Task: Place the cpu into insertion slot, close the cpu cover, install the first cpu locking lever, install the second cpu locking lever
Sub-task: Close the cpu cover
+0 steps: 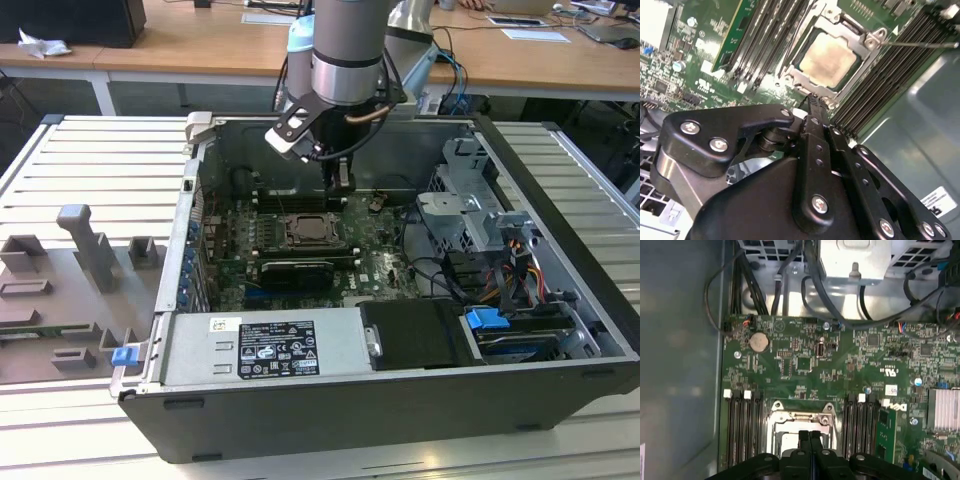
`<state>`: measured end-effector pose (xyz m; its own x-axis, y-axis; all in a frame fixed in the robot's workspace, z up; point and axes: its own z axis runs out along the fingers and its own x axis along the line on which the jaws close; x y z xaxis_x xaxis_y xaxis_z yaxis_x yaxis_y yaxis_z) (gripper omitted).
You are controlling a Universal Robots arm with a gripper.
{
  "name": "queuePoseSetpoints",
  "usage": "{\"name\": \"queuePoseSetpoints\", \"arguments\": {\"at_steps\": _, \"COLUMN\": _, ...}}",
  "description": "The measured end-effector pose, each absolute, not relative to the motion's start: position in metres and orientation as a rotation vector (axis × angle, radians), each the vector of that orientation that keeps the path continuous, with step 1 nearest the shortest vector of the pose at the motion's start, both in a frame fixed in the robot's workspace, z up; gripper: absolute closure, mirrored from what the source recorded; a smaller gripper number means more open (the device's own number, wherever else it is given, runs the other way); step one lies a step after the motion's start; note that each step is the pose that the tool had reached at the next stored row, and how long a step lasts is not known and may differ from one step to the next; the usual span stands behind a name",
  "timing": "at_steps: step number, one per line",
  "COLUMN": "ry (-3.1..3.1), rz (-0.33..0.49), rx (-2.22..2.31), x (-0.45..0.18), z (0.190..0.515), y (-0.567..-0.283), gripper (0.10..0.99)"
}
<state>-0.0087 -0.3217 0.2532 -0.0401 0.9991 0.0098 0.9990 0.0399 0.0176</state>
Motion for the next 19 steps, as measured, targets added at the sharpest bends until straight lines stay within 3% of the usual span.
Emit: {"name": "queuePoseSetpoints", "arguments": {"at_steps": 19, "ry": 2.269, "rz": 0.033, "rx": 2.161, "x": -0.037, "z": 0.232, "y": -0.321, "gripper": 0.980}}
